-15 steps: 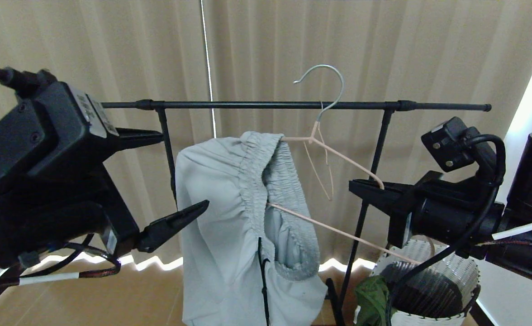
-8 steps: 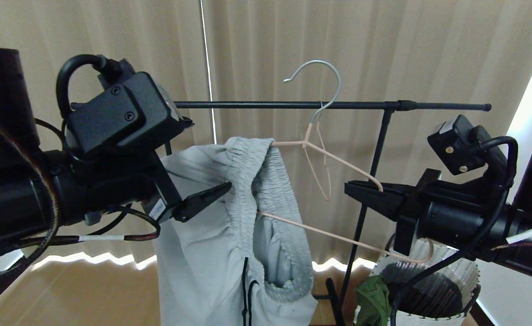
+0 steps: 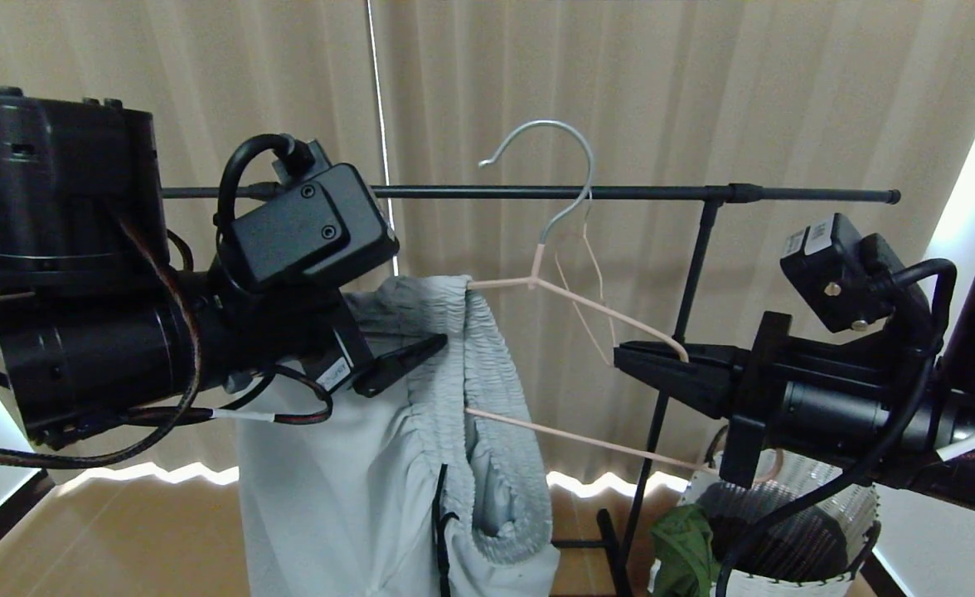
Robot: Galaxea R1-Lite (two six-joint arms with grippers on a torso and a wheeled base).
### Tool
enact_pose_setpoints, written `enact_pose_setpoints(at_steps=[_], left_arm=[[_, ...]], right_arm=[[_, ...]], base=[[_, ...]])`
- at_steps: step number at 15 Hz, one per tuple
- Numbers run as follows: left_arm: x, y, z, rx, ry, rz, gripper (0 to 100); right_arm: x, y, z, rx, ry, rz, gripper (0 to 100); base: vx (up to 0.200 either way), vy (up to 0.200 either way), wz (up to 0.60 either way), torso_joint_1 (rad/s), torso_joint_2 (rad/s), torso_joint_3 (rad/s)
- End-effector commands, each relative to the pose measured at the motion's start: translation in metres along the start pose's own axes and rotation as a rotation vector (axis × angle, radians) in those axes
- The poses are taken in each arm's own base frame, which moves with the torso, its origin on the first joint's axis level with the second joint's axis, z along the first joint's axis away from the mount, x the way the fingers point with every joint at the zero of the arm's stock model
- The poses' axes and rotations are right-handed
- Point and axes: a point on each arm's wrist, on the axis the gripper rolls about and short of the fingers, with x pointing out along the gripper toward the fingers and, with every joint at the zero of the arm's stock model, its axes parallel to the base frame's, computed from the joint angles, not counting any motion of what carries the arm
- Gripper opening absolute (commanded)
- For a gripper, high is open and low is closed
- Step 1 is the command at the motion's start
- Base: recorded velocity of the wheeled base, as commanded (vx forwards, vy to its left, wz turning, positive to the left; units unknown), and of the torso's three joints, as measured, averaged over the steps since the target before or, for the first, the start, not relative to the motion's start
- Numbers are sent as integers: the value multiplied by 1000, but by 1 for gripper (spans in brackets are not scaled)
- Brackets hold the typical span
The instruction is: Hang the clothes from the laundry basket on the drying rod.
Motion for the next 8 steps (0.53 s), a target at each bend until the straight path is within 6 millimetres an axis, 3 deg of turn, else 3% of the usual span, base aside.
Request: enact_pose_setpoints(at_steps=[1,8], left_arm=[[2,-1,-2,1,6,-5,0],[1,-3,-5,-3,19,-9,0]], right_arm=[[1,1,0,-5,-16,8,0],[1,1,2,-12,-47,17,0]], base=[[0,0,0,0,0,0],[0,0,0,0,0,0]])
